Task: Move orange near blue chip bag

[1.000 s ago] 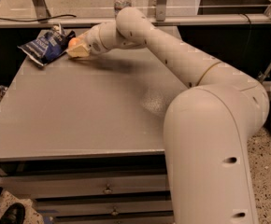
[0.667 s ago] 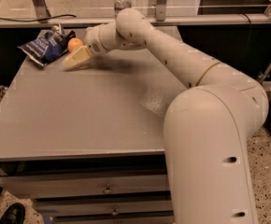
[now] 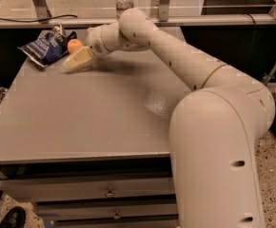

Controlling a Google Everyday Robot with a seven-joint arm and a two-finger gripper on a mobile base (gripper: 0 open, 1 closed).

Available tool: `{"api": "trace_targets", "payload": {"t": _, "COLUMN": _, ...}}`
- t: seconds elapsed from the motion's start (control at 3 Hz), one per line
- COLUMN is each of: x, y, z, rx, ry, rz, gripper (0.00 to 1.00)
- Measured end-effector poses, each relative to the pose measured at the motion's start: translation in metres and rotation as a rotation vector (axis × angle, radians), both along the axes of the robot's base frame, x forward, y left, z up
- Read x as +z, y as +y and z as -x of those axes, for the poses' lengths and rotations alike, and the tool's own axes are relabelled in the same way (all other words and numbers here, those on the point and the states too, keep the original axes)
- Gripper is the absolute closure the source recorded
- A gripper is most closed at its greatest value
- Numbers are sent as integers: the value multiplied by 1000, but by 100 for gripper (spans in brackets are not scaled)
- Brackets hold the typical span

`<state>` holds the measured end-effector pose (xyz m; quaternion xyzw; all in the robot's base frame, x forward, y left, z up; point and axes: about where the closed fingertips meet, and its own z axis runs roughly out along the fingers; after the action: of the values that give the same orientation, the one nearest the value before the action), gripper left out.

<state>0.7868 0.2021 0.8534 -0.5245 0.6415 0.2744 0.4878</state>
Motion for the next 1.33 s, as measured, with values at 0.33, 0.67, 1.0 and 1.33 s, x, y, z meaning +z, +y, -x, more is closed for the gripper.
{"api": "trace_targets", "payload": {"t": 0.33, "x": 14, "y": -12, "z": 17, "rx": 15, "ry": -8, "rz": -37, "gripper": 0}}
{"api": "trace_targets", "payload": {"t": 0.67, "x": 30, "y": -41, "z": 51, "rx": 25, "ry": -11, "rz": -70, "gripper": 0}}
{"api": "trace_targets", "payload": {"t": 1.0, "x": 44, "y": -78, "z": 84, "rx": 35, "ry": -5, "rz": -67, "gripper": 0}}
{"api": "trace_targets", "payload": {"t": 1.33, "x": 64, "y": -131, "z": 110, "rx": 51, "ry": -7, "rz": -69, "gripper": 0}}
